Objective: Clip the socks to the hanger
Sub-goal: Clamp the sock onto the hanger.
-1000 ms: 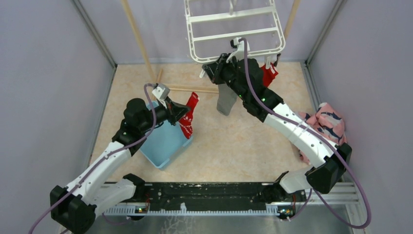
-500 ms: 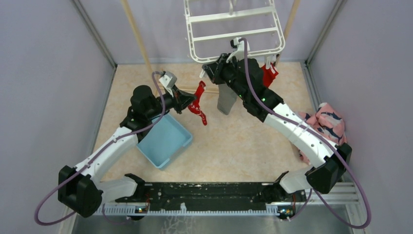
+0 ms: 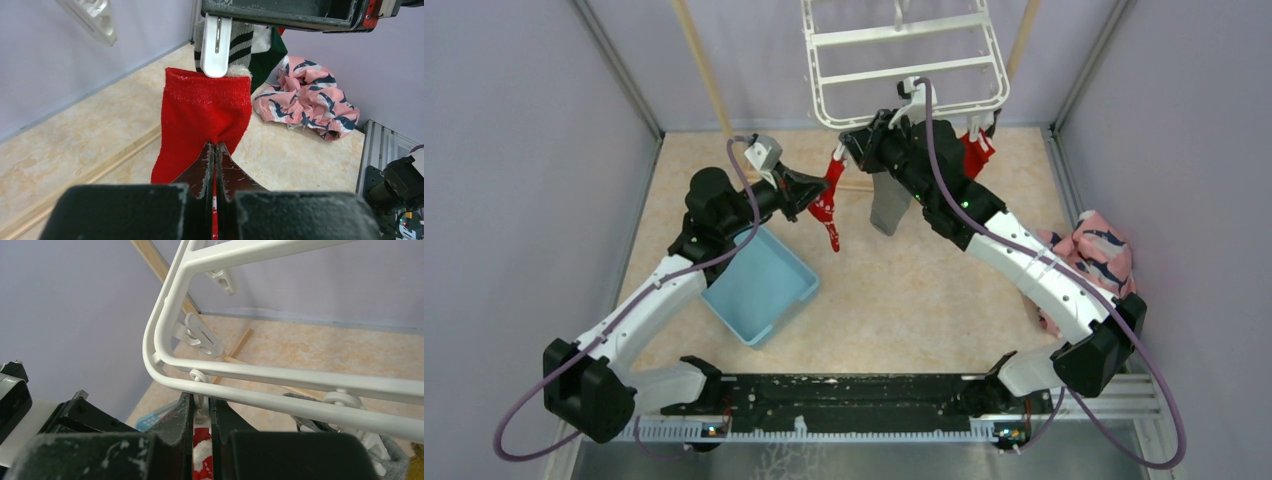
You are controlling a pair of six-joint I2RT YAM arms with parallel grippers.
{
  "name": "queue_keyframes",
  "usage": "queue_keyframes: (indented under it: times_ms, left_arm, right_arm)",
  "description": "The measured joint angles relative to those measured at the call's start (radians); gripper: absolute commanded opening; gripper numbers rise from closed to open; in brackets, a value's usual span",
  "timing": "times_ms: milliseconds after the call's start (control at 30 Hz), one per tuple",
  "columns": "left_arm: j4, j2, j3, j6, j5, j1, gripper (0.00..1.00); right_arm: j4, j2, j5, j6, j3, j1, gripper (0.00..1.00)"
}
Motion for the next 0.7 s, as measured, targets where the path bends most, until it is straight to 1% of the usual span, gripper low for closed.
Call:
queue_keyframes:
  times_ms: [333,700]
  left_arm:
    - [0.042,0.050,0.014,-0.005,0.000,-0.004,0.00]
    - [0.045,0.057,0.016,0.000,-0.013,-0.012,0.00]
  right_arm:
    - [0.000,0.000,0.000,0.000,0.000,0.000,0.00]
    - [0.000,0.000,0.000,0.001,0.000,0.000,0.00]
